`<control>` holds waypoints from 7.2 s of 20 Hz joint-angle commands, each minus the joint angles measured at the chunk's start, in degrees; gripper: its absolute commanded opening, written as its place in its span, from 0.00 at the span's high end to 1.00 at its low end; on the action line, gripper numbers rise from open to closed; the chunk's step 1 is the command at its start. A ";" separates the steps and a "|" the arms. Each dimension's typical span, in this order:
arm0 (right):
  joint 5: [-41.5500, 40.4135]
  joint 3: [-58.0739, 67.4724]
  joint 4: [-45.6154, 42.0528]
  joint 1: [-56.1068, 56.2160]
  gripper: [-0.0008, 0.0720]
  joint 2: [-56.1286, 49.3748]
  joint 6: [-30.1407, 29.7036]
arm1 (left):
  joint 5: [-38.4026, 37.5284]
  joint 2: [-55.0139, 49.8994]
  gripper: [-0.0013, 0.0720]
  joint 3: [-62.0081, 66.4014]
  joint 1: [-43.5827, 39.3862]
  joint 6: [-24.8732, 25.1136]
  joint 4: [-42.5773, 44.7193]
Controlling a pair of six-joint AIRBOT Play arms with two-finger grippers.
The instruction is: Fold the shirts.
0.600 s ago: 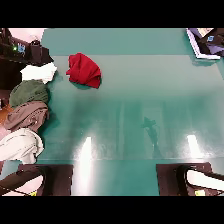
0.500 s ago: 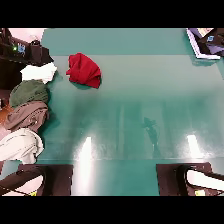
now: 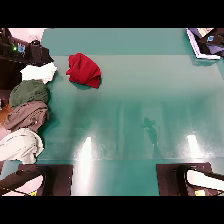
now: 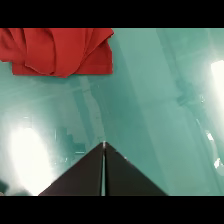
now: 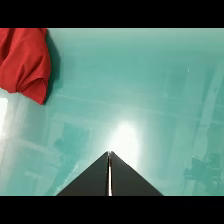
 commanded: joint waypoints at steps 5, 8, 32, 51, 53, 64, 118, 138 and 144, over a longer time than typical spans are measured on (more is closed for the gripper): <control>0.02 -0.02 0.04 0.00 0.96 0.04 0.00 | 4.72 -0.17 0.95 -0.02 0.04 0.09 -0.20; -0.11 -0.02 0.52 0.00 0.96 0.04 0.00 | 12.02 -3.41 0.14 -0.63 0.07 0.04 0.68; 2.36 0.02 0.57 0.00 0.96 0.50 0.00 | 20.13 -33.09 0.95 11.43 -0.07 0.33 -3.23; -11.87 0.02 0.26 0.00 0.96 14.32 -0.02 | 7.34 -10.45 0.95 -3.21 -14.58 20.06 -26.45; -11.04 0.00 0.26 0.00 0.96 14.21 -0.02 | 9.57 -12.31 0.47 -7.37 -14.14 18.12 -22.64; -3.02 -0.04 0.11 0.00 0.96 10.03 -0.02 | 1.81 -3.02 0.02 -31.08 10.67 14.05 -18.25; -31.43 -59.01 4.72 31.34 0.97 2.12 -9.42 | 7.19 0.98 0.95 -30.60 14.16 14.38 -23.96; -20.92 -3.72 3.02 -14.93 0.97 33.94 -8.57 | 14.84 18.43 0.95 23.45 16.37 12.55 -40.39; -9.88 8.94 6.49 -18.21 0.97 18.21 -1.01 | 14.27 17.94 0.95 11.39 16.37 6.84 -23.19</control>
